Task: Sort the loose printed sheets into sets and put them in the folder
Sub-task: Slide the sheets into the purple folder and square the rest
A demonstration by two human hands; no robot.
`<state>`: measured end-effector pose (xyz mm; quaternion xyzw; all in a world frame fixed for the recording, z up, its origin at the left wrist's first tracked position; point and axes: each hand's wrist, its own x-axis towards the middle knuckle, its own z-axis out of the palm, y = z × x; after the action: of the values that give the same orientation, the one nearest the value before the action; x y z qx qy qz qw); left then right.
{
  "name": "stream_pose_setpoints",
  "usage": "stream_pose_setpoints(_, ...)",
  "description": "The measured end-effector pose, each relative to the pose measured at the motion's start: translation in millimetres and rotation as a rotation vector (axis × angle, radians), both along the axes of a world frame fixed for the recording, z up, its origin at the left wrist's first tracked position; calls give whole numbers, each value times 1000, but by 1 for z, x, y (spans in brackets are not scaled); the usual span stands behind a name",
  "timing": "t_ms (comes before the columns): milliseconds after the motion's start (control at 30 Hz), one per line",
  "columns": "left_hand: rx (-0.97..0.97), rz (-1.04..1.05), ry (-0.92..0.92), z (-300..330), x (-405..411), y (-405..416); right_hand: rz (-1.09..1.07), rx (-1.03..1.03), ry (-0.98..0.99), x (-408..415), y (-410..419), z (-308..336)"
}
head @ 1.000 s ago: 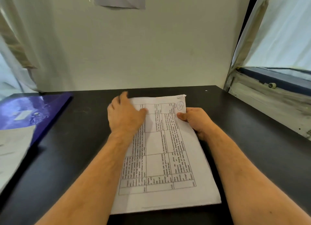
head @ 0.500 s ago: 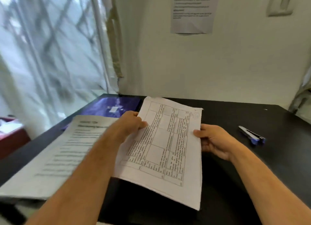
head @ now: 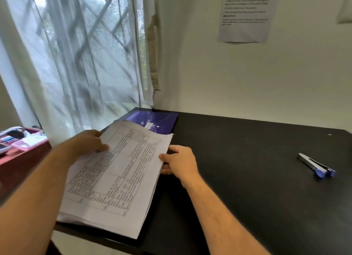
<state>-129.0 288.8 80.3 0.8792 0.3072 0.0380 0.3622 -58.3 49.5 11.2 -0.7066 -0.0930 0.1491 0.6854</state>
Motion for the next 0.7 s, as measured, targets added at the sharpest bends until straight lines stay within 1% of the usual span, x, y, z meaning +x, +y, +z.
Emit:
stream_pose_setpoints(133,-31,-10,24,-27,-1,6,-22,-35,-19,-4,0,-4)
stream_pose_setpoints(300,-80,-24,-54,-35,-1,9,-43,-131,-95,-5,-1,-9)
stream_pose_setpoints(367,-26,5,-78,-37,0,15,-57,-164,-147,-6,1,-11)
stream_pose_setpoints(433,44,37,-51,-38,-1,20,-61,-211,-222,-6,4,-13)
stream_pose_setpoints(467,38,52,-24,-38,-1,20,-53,-224,-248,-7,6,-13)
stream_pose_setpoints(533,-22,75,19,-39,0,23,-19,-212,-247,-8,11,-12)
stream_pose_setpoints(700,-93,88,51,-35,5,31,50,-168,-157,-8,22,-9)
